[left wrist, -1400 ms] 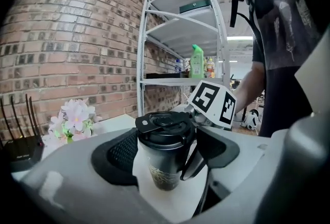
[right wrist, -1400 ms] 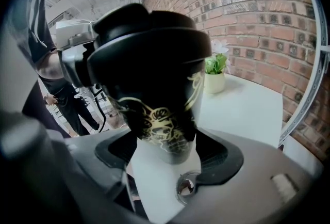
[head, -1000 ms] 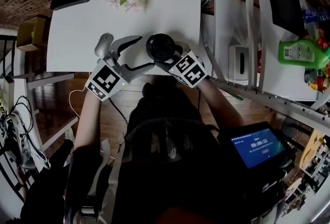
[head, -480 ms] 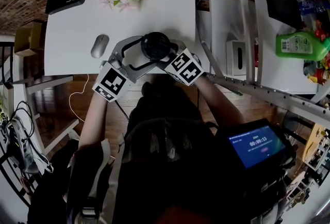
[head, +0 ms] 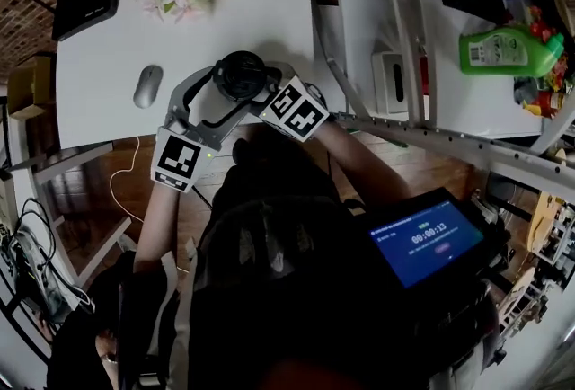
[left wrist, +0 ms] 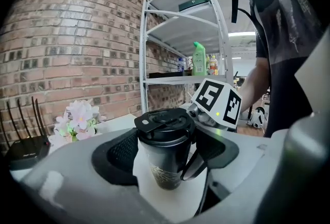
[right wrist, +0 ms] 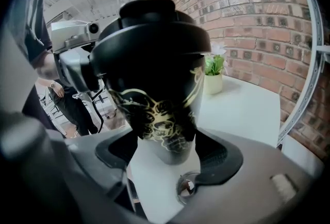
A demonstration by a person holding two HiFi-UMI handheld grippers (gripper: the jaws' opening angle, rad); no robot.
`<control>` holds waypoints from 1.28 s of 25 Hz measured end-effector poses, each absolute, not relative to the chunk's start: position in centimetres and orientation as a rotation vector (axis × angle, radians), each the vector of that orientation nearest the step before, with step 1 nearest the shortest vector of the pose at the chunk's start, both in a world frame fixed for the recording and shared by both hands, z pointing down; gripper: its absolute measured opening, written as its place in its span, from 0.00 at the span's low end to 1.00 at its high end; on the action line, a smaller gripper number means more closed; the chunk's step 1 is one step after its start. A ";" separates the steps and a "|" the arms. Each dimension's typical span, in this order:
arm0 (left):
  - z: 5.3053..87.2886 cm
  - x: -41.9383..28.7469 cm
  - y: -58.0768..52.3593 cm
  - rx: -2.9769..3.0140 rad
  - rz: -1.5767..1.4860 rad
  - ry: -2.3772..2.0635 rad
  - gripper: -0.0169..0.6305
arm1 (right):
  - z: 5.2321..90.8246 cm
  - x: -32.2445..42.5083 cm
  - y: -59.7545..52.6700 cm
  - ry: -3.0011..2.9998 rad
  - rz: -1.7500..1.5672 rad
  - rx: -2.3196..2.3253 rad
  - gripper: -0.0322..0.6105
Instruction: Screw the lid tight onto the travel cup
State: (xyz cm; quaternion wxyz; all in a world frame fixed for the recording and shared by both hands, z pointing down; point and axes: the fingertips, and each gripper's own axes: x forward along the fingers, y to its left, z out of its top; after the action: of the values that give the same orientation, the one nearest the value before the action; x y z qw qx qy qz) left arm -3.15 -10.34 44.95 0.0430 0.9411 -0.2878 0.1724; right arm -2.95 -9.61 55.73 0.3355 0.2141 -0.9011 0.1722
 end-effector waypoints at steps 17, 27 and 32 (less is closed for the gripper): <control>45.2 -4.1 -9.7 2.885 0.531 -0.753 0.59 | 56.3 -1.4 -9.9 -2.355 0.450 0.568 0.60; 45.2 -2.6 -10.5 2.949 0.530 -0.693 0.59 | 56.2 -1.7 -9.9 -2.339 0.460 0.554 0.60; 45.2 -2.2 -10.3 2.944 0.494 -0.732 0.57 | 56.3 -1.6 -9.8 -2.342 0.457 0.552 0.60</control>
State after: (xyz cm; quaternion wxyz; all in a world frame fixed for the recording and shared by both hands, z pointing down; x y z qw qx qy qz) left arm -2.16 -10.31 45.18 0.0338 0.9573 -0.2379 0.1606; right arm -1.63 -9.75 56.27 0.3396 0.2119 -0.8994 0.1755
